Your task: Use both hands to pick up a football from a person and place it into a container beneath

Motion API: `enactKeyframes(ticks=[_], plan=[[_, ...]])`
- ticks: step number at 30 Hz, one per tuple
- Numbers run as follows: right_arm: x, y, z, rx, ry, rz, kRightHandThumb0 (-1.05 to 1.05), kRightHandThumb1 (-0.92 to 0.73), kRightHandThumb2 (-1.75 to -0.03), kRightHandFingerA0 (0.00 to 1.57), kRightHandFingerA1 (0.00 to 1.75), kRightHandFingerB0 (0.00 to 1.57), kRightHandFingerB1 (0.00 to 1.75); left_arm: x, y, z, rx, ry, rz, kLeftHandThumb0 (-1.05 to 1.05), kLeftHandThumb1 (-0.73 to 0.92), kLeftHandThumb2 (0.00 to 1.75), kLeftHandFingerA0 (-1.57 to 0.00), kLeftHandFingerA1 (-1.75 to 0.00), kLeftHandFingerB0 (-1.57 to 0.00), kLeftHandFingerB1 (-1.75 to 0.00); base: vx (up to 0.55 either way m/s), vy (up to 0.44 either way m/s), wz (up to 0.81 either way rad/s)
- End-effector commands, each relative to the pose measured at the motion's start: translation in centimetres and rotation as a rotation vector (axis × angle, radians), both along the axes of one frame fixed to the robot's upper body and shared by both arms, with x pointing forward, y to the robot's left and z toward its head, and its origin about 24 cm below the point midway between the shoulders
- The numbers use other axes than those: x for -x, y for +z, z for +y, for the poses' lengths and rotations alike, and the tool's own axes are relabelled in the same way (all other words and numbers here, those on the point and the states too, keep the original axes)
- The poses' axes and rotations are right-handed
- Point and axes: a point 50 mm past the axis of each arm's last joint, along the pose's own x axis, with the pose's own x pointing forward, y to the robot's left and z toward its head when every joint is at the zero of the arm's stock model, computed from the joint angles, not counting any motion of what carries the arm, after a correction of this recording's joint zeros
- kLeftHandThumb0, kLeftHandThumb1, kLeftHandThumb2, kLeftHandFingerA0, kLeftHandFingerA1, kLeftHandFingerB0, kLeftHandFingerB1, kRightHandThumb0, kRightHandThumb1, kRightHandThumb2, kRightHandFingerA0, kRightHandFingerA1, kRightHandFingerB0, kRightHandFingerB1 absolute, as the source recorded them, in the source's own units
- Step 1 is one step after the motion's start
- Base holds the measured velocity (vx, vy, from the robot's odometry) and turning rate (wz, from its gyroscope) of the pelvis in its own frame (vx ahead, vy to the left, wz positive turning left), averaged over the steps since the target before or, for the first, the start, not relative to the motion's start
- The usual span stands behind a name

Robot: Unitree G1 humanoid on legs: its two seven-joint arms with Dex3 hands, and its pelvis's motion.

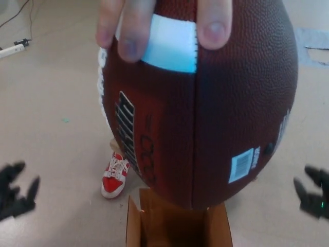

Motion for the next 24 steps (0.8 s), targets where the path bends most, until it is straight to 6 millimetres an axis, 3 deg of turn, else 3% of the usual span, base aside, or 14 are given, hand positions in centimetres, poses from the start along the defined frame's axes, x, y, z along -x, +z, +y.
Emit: enactKeyframes(ticks=[1,3,4,6,7,11,15,16,19,21,22,24], plan=[[-0.3,1.1,-0.9,-0.039,0.011,-0.099,-0.82,-0.72,-1.06,0.07,0.43,0.03,0.18,0.5,0.7,1.7,0.074,0.005,-0.056,-0.82,0.74,1.02,-0.05,-0.25,-0.05,-0.16,0.09,-0.001,0.01],[-0.3,1.1,-0.7,-0.035,0.016,-0.114,-0.82,-0.72,-1.07,0.13,0.46,0.0,0.18,0.7,0.8,1.9,0.075,0.005,-0.083,-0.77,0.75,1.07,0.0,-0.25,-0.01,-0.2,0.09,-0.001,0.02],[-0.3,1.2,-0.6,-0.038,0.016,-0.131,-0.84,-0.73,-1.08,0.11,0.45,0.0,0.18,0.8,0.9,1.9,0.093,0.007,-0.102,-0.81,0.72,0.95,0.0,-0.17,0.0,-0.14,0.09,-0.002,0.01],[-0.3,1.4,-0.5,-0.053,0.007,-0.178,-0.83,-0.73,-1.09,0.08,0.44,0.03,0.2,0.9,1.1,1.8,0.114,-0.003,-0.143,-0.81,0.74,0.97,0.0,-0.14,0.0,-0.12,0.09,-0.002,0.02],[-0.3,2.2,-0.3,-0.089,0.0,-0.271,-0.91,-0.78,-1.14,0.08,0.32,0.07,0.16,0.8,1.7,1.5,0.128,-0.029,-0.204,-0.81,0.73,0.94,0.0,-0.11,0.0,-0.07,0.08,-0.002,0.02],[-0.3,3.7,-0.1,-0.12,0.013,-0.405,-0.95,-0.84,-1.17,0.08,0.21,0.07,0.09,0.8,3.1,0.8,0.142,-0.076,-0.319,-0.82,0.72,0.94,0.0,-0.09,0.0,-0.04,0.08,-0.004,0.01],[1.5,4.7,0.7,-0.198,0.053,-0.545,-0.93,-0.81,-1.17,0.01,0.14,0.0,0.08,2.6,4.6,0.1,0.179,-0.134,-0.438,-0.85,0.7,0.93,0.0,-0.02,0.0,-0.01,0.02,-0.001,0.0],[2.2,5.0,0.9,-0.21,0.068,-0.575,-0.92,-0.82,-1.17,0.01,0.13,0.0,0.09,3.2,5.2,-0.1,0.187,-0.143,-0.469,-0.97,0.82,1.11,0.0,-0.02,0.0,0.0,0.0,0.0,0.0],[3.9,6.1,1.5,-0.235,0.091,-0.636,-0.92,-0.82,-1.16,0.02,0.13,0.01,0.09,4.6,6.7,-0.6,0.192,-0.181,-0.548,-0.98,0.83,1.12,0.0,-0.03,0.0,0.0,0.0,0.0,0.0],[5.0,7.6,2.0,-0.253,0.113,-0.73,-0.92,-0.83,-1.14,0.06,0.13,0.05,0.09,5.5,8.3,-1.3,0.181,-0.215,-0.604,-0.91,0.8,1.13,0.0,-0.08,0.0,-0.06,0.0,0.0,0.0],[5.5,9.0,2.2,-0.248,0.133,-0.787,-0.91,-0.82,-1.16,0.01,0.14,0.0,0.09,6.0,9.4,-1.9,0.174,-0.254,-0.642,-0.86,0.72,0.95,0.0,0.0,0.0,-0.05,0.0,0.0,0.0],[6.1,10.4,2.6,-0.248,0.151,-0.842,-0.94,-0.83,-1.16,0.03,0.13,0.02,0.07,6.5,10.5,-2.7,0.172,-0.29,-0.678,-0.91,0.75,1.0,0.0,0.0,0.0,-0.05,0.0,0.0,0.0]])
